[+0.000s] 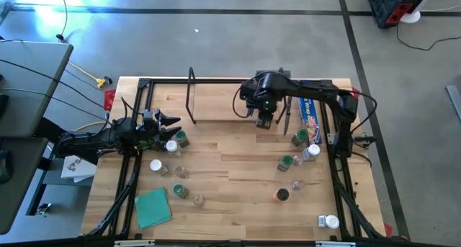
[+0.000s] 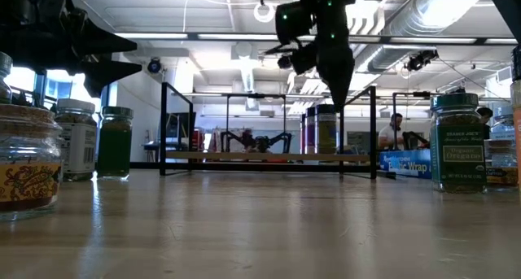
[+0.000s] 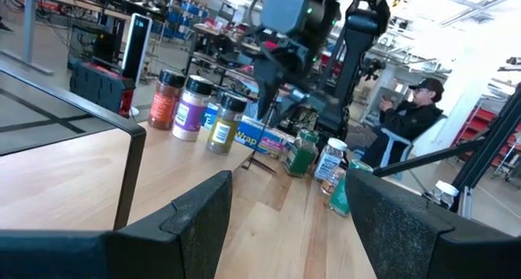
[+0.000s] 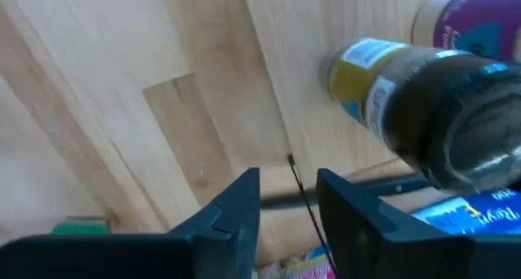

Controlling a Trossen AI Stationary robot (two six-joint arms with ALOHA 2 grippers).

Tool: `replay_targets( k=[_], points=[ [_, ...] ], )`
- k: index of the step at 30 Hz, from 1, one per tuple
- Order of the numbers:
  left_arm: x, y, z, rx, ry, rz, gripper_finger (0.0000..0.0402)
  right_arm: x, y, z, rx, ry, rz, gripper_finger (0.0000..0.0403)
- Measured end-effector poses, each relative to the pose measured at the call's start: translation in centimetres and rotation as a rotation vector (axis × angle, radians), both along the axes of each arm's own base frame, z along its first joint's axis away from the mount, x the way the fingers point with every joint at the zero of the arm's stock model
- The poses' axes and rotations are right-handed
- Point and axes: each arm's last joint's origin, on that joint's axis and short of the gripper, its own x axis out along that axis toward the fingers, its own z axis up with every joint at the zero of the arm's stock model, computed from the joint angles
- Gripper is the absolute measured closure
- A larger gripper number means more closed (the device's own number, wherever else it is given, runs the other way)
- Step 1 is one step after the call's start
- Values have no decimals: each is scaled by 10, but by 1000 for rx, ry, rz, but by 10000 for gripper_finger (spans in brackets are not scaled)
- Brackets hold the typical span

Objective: Shelf spices
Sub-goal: Put the black green seasoning bottle on the shelf

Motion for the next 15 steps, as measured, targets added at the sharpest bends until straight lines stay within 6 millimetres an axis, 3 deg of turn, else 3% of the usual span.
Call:
replay_targets(
  k=[15],
  points=[
    [0,0,0,-1,0,-4,168,-3,-23,-9,-89,-30,-65,304]
  ],
)
